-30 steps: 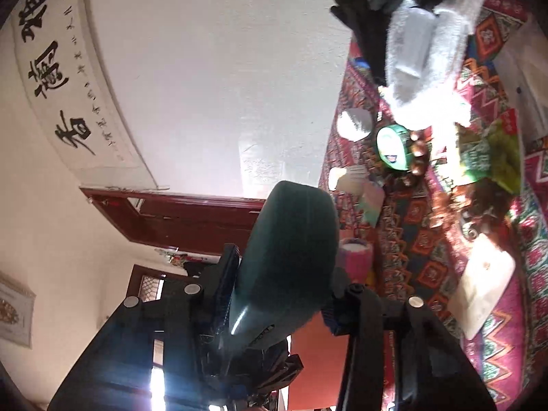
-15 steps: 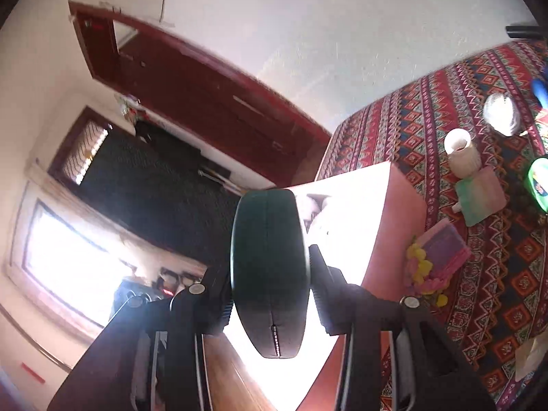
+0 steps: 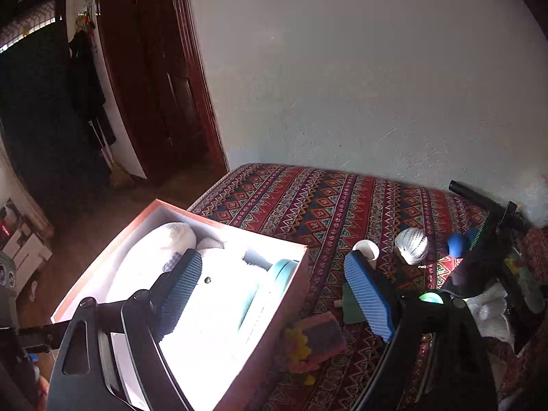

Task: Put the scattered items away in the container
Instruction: 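Carry the teal glasses case into the box beside the plush toys and release, then grasp the pink-purple pipe-cleaner flower pot with the left gripper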

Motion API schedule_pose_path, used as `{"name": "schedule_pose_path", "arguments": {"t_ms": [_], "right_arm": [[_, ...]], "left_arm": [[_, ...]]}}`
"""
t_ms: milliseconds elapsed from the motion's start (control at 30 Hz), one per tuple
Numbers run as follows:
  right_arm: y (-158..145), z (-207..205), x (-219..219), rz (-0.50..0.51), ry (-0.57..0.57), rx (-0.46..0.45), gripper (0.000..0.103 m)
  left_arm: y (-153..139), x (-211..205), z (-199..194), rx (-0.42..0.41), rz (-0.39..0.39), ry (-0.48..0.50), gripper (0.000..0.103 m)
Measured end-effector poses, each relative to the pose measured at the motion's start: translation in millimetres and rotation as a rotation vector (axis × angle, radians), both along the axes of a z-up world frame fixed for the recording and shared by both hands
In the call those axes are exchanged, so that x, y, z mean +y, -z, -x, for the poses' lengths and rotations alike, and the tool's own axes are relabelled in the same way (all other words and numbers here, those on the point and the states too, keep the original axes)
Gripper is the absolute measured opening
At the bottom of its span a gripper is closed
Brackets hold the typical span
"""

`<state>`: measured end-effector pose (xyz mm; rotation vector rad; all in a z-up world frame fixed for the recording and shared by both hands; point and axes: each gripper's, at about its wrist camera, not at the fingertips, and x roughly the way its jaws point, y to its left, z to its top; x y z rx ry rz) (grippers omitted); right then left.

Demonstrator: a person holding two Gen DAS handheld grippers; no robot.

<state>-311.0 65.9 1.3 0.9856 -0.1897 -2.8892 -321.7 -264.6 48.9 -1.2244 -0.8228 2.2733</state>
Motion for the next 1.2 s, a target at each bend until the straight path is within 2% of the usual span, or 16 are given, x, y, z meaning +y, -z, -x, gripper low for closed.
{"name": "schedule_pose_path", "arguments": {"t_ms": [100, 167, 233, 333, 433, 533, 600, 667, 733, 767, 833, 867, 1033, 1200], "right_arm": [[4.5, -38.6, 45.1, 0.113, 0.066, 0.034, 0.087], [16.7, -66.2, 81.8, 0.217, 0.135, 0.042, 0.092], [33.1, -93.1, 117.0, 0.321, 0.209, 0.038, 0.093], [64.9, -133.0, 164.9, 0.424, 0.312, 0.026, 0.093], [94.1, -156.2, 203.8, 0.523, 0.373, 0.009, 0.093], [109.2, -158.7, 230.7, 0.554, 0.414, 0.015, 0.093], [114.1, -158.9, 239.3, 0.547, 0.437, 0.041, 0.093], [120.1, -154.7, 245.2, 0.584, 0.454, 0.055, 0.093], [125.9, -147.0, 251.1, 0.665, 0.429, 0.065, 0.093], [125.4, -143.7, 252.7, 0.687, 0.411, 0.072, 0.093], [120.0, -142.0, 253.0, 0.678, 0.389, 0.086, 0.093], [117.2, -142.0, 253.4, 0.671, 0.383, 0.092, 0.093], [113.1, -137.3, 259.9, 0.697, 0.344, 0.104, 0.093], [118.8, -135.5, 266.5, 0.756, 0.33, 0.085, 0.093]], "left_arm": [[-4.1, 24.5, -2.3, 0.012, 0.055, 0.035, 0.072], [-5.8, 51.5, -5.2, 0.022, 0.097, 0.073, 0.074], [-6.9, 85.2, -10.9, 0.039, 0.14, 0.134, 0.076], [-4.0, 141.6, -24.7, 0.057, 0.209, 0.212, 0.082], [15.0, 194.3, -33.4, 0.039, 0.299, 0.231, 0.082], [54.2, 229.8, -27.0, -0.055, 0.386, 0.135, 0.082], [82.0, 241.0, -16.9, -0.131, 0.417, 0.002, 0.082], [98.6, 251.3, -9.1, -0.16, 0.487, -0.164, 0.082], [105.8, 267.7, -0.4, -0.113, 0.609, -0.288, 0.082], [107.9, 277.9, 5.4, -0.078, 0.705, -0.33, 0.082], [115.0, 296.2, 20.7, -0.071, 0.903, -0.388, 0.082], [118.7, 300.5, 27.2, -0.086, 0.94, -0.404, 0.082], [127.9, 302.3, 55.9, -0.141, 0.933, -0.449, 0.085], [135.5, 305.3, 70.6, -0.179, 0.97, -0.46, 0.091]]}}
